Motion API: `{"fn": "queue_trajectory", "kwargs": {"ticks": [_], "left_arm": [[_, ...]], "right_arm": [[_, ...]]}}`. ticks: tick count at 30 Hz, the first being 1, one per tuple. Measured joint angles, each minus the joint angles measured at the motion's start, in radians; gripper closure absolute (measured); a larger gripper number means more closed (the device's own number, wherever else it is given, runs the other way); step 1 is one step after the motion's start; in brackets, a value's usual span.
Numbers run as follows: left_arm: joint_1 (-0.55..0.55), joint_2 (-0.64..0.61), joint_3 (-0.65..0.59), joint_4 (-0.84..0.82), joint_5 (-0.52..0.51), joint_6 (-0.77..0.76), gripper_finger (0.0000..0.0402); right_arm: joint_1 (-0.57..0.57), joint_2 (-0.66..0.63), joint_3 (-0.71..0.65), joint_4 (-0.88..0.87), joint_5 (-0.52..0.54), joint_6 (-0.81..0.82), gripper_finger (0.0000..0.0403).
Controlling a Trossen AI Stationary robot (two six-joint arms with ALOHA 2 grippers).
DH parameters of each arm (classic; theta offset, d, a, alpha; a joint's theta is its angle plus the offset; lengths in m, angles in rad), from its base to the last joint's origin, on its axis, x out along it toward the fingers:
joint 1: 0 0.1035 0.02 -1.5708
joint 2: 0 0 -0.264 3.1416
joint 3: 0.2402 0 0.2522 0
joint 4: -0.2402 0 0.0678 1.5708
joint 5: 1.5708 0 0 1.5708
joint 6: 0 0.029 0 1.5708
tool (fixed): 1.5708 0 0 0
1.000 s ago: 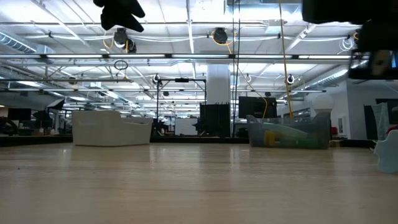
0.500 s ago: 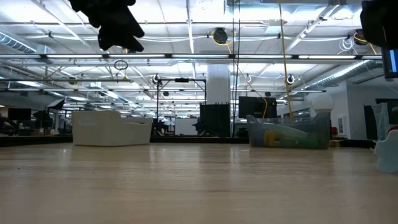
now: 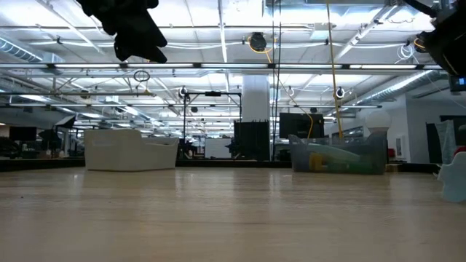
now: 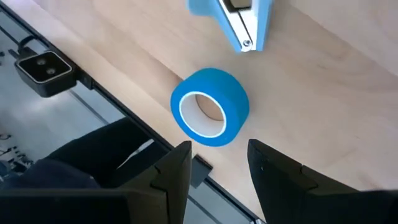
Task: Pick and place Stapler, Stapler remover, tape
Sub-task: Put the light blue tape into the gray bin
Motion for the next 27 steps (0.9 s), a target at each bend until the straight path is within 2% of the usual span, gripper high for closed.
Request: {"fn": "queue_trajectory", "kwargs": {"ticks": [9,18,27], "left_arm": [[0.000,0.000,0.000,-0.001,0.000,0.016,0.0204],[0.000,0.000,0.000,-0.001,0.000,0.016,0.0204],[0.000,0.000,0.000,-0.001,0.000,0.017,0.0204]], "right_arm": [[0.036,0.016,0.000,0.018,0.003,0.048,0.0250],[0.034,0.129,0.000,0.120,-0.003,0.038,0.0250],[0.034,0.174,0.000,0.099,0.001,0.032,0.0250]]}}
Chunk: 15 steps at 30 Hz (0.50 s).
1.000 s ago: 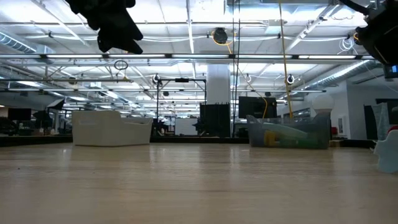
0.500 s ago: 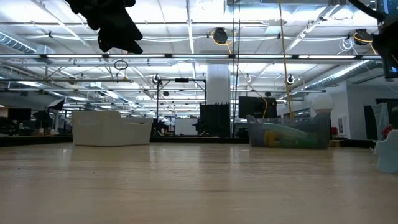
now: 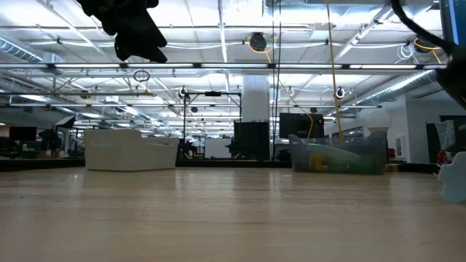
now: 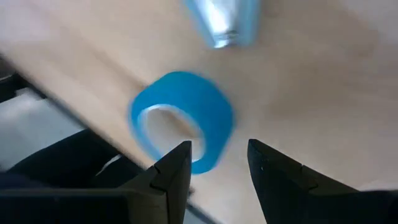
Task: Pick and place Stapler, Stapler remover, tape
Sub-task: Put the light blue tape into the gray bin
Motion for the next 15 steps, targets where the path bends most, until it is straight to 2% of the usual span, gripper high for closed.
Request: {"fn": "queue_trajectory", "kwargs": {"ticks": [9,15], "left_arm": [[0.000,0.000,0.001,0.000,0.000,-0.001,0.0204],[0.000,0.000,0.001,0.000,0.000,-0.001,0.0204]], "right_arm": [[-0.001,0.098,0.004,0.028,-0.031,0.007,0.0250],[0.000,0.095,0.003,0.028,0.001,0.011,0.0250]]}}
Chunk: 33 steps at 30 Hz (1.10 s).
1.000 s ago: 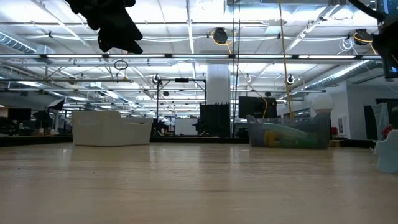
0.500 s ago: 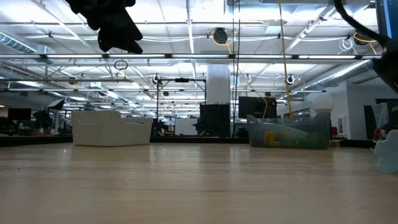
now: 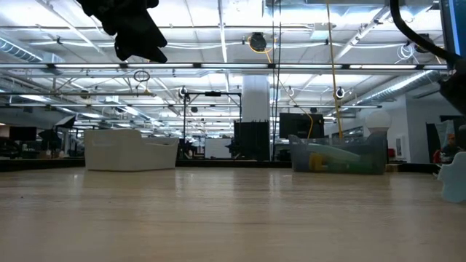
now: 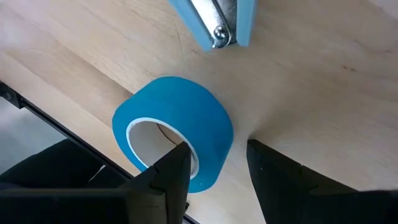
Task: Pick and place Stapler, Stapler remover, tape
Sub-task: Put the light blue tape into the gray bin
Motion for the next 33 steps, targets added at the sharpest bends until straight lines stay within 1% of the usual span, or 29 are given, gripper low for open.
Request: {"fn": "queue_trajectory", "kwargs": {"ticks": [5,7,9,11,13,14,18,20,22,25,28,30,33], "left_arm": [[0.000,0.000,0.000,0.000,0.000,0.000,0.0204],[0.000,0.000,0.000,0.000,0.000,0.000,0.0204],[0.000,0.000,0.000,0.000,0.000,0.000,0.0204],[0.000,0.000,0.000,0.000,0.004,0.001,0.0204],[0.000,0.000,0.000,0.000,0.021,0.001,0.0204],[0.000,0.000,0.000,0.000,0.034,0.001,0.0204],[-0.009,0.000,0.000,0.001,0.074,0.001,0.0204],[-0.018,0.000,0.000,0.004,0.082,0.002,0.0204],[-0.027,0.000,0.000,0.015,0.087,0.005,0.0204],[-0.046,0.000,0.000,0.070,0.088,0.021,0.0204],[-0.061,0.000,0.000,0.159,0.090,0.043,0.0204],[-0.071,0.000,0.000,0.223,0.090,0.063,0.0204],[-0.083,0.002,0.000,0.313,0.090,0.111,0.0204]], "right_arm": [[0.000,-0.005,-0.001,-0.004,0.007,0.012,0.0253],[0.000,-0.005,-0.001,-0.005,0.008,0.024,0.0266],[0.001,-0.005,-0.002,-0.006,0.008,0.024,0.0291],[0.002,-0.008,-0.002,-0.004,0.011,0.016,0.0325],[0.002,-0.013,-0.002,-0.002,0.011,-0.003,0.0359],[0.002,-0.019,-0.003,-0.001,0.012,-0.009,0.0369],[0.001,-0.054,-0.008,0.041,0.035,-0.037,0.0370],[-0.002,-0.092,-0.008,0.104,0.058,-0.037,0.0370],[0.000,-0.131,-0.006,0.197,0.117,-0.055,0.0370],[-0.026,-0.192,-0.006,0.316,0.270,-0.141,0.0370],[-0.091,-0.248,-0.004,0.375,0.418,-0.302,0.0370],[-0.147,-0.275,-0.004,0.410,0.467,-0.436,0.0370],[-0.240,-0.312,-0.004,0.447,0.494,-0.656,0.0370]]}}
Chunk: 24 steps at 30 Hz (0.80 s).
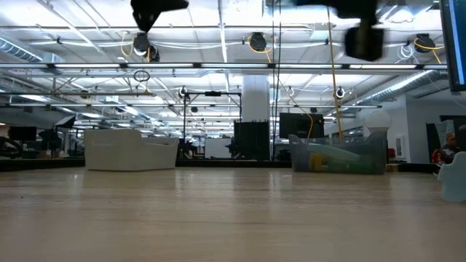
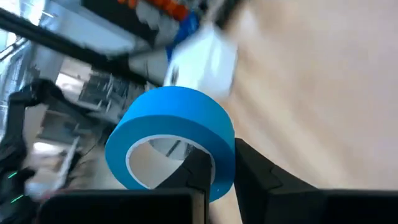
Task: Pick and place Stapler, Stapler remover, tape
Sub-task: Put the light blue tape into the gray bin
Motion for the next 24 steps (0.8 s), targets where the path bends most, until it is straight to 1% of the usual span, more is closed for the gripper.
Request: {"fn": "queue_trajectory", "kwargs": {"ticks": [2,5,11,14,16,20,24], "left_arm": [[-0.006,0.000,0.000,0.040,-0.005,0.042,0.0204],[-0.013,0.008,0.000,0.085,-0.024,0.080,0.0204],[-0.013,0.040,0.000,0.174,-0.093,0.091,0.0204],[-0.009,0.085,0.003,0.282,-0.103,0.091,0.0204],[-0.005,0.118,0.001,0.319,-0.120,0.091,0.0204],[0.013,0.200,0.000,0.421,-0.124,0.088,0.0204],[0.041,0.255,0.001,0.515,-0.125,0.055,0.0204]], "right_arm": [[-0.065,-0.010,0.001,0.022,0.009,-0.137,0.0370],[-0.153,-0.014,0.000,0.057,0.012,-0.295,0.0370],[-0.284,-0.015,0.000,0.156,0.050,-0.527,0.0370],[-0.330,-0.016,0.001,0.225,0.049,-0.602,0.0370],[-0.353,-0.016,0.001,0.257,0.038,-0.643,0.0370],[-0.394,-0.016,0.001,0.291,-0.033,-0.679,0.0370],[-0.418,-0.016,0.001,0.283,-0.087,-0.681,0.0370]]}}
